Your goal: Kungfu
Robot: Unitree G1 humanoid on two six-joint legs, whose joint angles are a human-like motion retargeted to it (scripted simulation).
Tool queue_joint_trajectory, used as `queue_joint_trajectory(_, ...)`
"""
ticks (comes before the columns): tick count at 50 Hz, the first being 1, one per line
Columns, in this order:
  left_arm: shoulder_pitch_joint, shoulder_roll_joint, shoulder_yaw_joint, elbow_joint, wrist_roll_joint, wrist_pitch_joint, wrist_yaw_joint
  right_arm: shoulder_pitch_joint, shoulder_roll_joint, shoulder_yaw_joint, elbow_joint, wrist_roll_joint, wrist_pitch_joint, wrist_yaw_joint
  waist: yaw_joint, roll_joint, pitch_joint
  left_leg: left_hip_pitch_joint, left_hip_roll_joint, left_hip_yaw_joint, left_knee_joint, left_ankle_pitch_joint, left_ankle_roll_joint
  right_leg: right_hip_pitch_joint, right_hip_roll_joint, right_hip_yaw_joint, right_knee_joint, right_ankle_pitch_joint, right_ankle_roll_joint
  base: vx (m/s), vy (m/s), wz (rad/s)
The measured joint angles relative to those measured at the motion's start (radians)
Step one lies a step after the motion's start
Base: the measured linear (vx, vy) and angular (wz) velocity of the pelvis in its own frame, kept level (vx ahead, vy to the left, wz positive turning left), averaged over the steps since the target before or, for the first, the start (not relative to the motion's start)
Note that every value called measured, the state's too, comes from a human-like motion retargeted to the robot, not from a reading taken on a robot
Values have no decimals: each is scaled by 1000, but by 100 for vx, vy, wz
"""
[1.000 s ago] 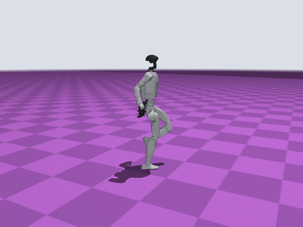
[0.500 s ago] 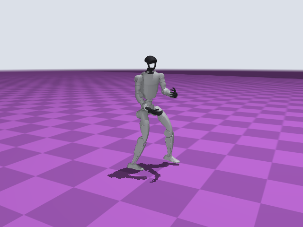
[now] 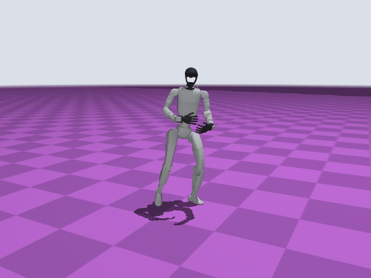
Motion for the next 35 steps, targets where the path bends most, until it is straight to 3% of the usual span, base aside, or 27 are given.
queue_joint_trajectory(2, -5, 92, 74, 108, 190, -28, 20, -172, -93, 21, -196, 208, 65, 0, -45, -7, -13, 100, 18, 54, -142, 69, -20, -70, 81, -81, 191, -95, 92, 12, 4, -81)
queue_joint_trajectory(5, 68, 94, 104, 225, 348, -63, 46, -456, -164, -77, -357, 435, 140, -104, -91, 29, -34, 208, 76, 76, -302, 162, -87, -197, 212, -240, 541, -253, 92, 16, 5, -53)
queue_joint_trajectory(9, 214, -36, -18, 298, 418, -69, -110, -769, -282, -321, -277, 508, 194, -257, -114, 47, -86, 289, 53, 96, -443, 220, -96, -301, 214, -406, 949, -404, 86, 30, 0, 23)
queue_joint_trajectory(13, 296, -84, -112, 329, 537, -92, -181, -932, -395, -490, -141, 604, 210, -317, -149, 32, -139, 233, 96, 163, -461, 238, -94, -430, 271, -563, 1127, -470, 92, 16, -42, 70)
queue_joint_trajectory(17, 304, -111, -125, 364, 571, -80, -172, -940, -468, -575, -93, 557, 167, -355, -179, 10, -166, 196, 101, 121, -432, 228, -87, -464, 290, -552, 1084, -462, 92, 19, -18, 77)
queue_joint_trajectory(21, 277, -110, -117, 360, 542, -48, -167, -861, -456, -638, -113, 434, 62, -537, -190, -2, -145, 252, 86, 102, -445, 219, -65, -399, 270, -427, 962, -457, 92, 19, 24, 56)
queue_joint_trajectory(25, 250, -97, -105, 320, 509, -58, -129, -786, -413, -632, -170, 536, -23, -665, -200, -6, -133, 294, 40, 85, -455, 221, -21, -344, 233, -346, 887, -465, 91, 16, 21, 34)
queue_joint_trajectory(30, 226, -107, -64, 294, 385, -54, -41, -701, -296, -606, -241, 648, 59, -586, -189, -22, -117, 334, -13, 123, -459, 232, -10, -295, 235, -291, 835, -486, 64, 3, 12, -34)
queue_joint_trajectory(35, 189, -140, -49, 268, 152, -57, 10, -611, -142, -527, -291, 569, 109, -504, -184, -26, -78, 323, -53, 115, -406, 220, -14, -218, 289, -223, 663, -461, 26, -3, 11, -55)
